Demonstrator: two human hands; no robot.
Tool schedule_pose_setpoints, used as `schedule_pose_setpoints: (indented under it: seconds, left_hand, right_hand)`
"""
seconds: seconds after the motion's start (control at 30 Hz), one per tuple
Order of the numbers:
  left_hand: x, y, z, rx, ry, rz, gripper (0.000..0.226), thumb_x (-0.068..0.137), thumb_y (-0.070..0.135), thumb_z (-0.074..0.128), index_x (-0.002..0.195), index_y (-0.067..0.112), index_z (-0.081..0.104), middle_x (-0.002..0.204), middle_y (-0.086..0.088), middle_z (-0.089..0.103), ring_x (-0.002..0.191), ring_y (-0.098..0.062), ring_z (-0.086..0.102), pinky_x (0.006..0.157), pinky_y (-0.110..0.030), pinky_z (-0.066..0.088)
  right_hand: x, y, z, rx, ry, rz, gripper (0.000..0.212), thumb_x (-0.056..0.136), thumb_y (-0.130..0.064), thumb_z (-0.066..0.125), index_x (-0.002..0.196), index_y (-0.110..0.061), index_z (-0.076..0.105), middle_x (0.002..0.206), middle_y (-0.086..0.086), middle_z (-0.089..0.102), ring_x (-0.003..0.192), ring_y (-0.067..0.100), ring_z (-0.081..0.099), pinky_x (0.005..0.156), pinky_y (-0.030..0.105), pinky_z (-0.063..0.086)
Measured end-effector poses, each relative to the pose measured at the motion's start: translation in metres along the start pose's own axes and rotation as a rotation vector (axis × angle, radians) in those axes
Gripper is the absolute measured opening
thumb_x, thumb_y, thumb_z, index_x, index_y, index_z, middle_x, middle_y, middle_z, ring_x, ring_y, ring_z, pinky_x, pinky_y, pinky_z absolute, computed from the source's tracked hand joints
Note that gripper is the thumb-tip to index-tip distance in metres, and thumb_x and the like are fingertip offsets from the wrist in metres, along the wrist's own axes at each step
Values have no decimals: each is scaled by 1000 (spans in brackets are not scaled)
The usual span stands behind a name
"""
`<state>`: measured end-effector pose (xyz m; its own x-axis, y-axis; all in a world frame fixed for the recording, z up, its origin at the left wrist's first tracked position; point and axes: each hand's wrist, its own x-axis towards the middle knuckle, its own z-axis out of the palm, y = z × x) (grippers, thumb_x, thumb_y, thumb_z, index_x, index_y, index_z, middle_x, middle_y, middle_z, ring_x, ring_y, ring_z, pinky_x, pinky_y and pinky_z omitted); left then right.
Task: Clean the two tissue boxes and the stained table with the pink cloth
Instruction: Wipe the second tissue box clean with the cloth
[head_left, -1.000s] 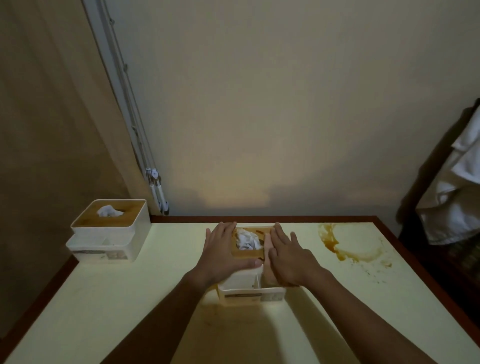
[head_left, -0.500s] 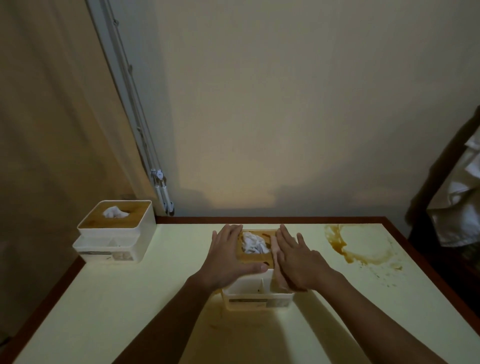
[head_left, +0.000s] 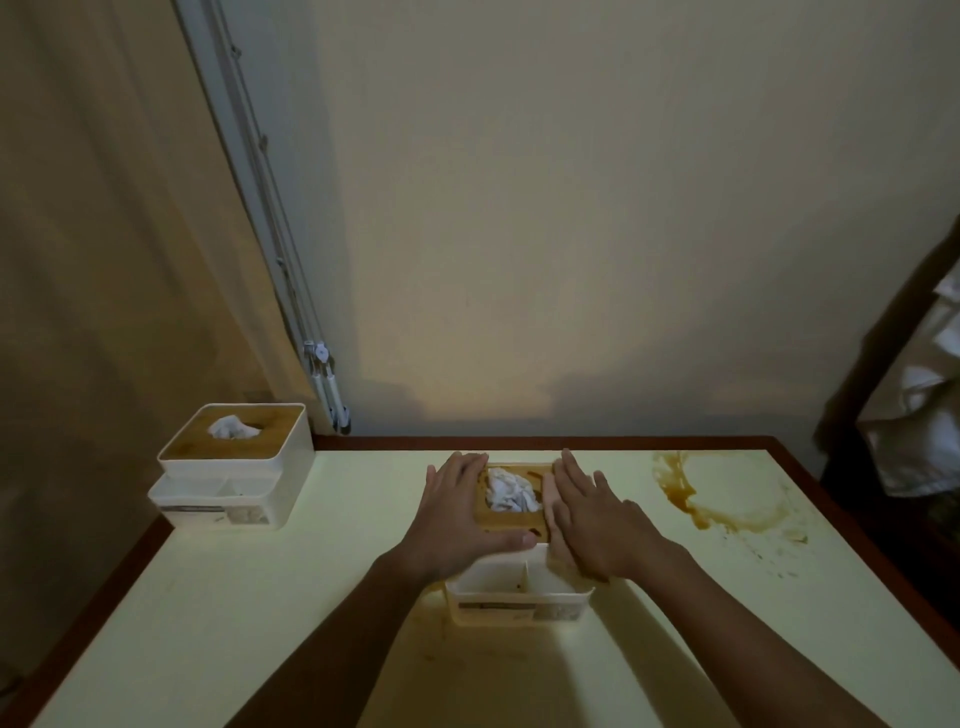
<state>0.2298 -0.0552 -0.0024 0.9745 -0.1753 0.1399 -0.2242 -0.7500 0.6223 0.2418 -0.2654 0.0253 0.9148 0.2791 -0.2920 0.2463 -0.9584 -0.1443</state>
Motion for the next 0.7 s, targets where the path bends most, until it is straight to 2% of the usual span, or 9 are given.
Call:
schedule_pose_setpoints:
  seconds: [0.2, 0.4, 0.5, 0.6, 0.63, 0.7]
  left_hand:
    - [1, 1, 0, 11, 12, -10, 121, 55, 89, 59, 151, 24, 24, 149, 9, 26, 139, -15, 22, 121, -51, 9]
    - [0, -1, -4, 17, -24, 5, 117, 59, 85, 63, 152, 25, 22, 151, 10, 23, 142, -14, 17, 122, -49, 1]
    - [-1, 2, -5, 13, -34, 4, 115, 61, 83, 65, 152, 25, 22, 151, 11, 22, 143, -15, 16, 122, -48, -1]
    - [0, 1, -6, 33, -41, -10, 118, 58, 88, 59, 152, 27, 21, 153, 10, 21, 144, -18, 16, 122, -49, -1]
    - [0, 1, -6, 38, -44, -16, 119, 57, 89, 58, 152, 27, 21, 154, 10, 20, 145, -19, 15, 122, -49, -1]
    - [-1, 3, -7, 44, -68, -29, 121, 57, 87, 61, 153, 28, 17, 158, 9, 16, 148, -22, 9, 122, -49, -3]
  right_hand:
    - [27, 5, -11, 5, 38, 3, 65, 110, -42, 20, 161, -16, -12, 165, -1, -28, 155, 36, -9, 117, 60, 24]
    - [-9, -2, 5, -34, 3, -15, 64, 109, -41, 16, 160, -17, -15, 166, -1, -26, 156, 34, -2, 119, 57, 24]
    - [-1, -3, -4, -7, 13, 17, 61, 109, -40, 14, 161, -19, -10, 167, -3, -22, 156, 33, 0, 119, 57, 25]
    - [15, -3, -16, -31, 91, 7, 58, 110, -35, 22, 162, -16, 6, 170, 1, -3, 155, 32, 14, 116, 54, 29]
    - [19, -2, -17, -33, 131, -11, 54, 110, -34, 24, 160, -13, 17, 169, 4, 11, 151, 31, 25, 114, 51, 34]
    - [23, 2, -16, 36, 214, -59, 43, 110, -33, 26, 147, -17, 40, 154, 7, 41, 133, 28, 48, 104, 42, 44]
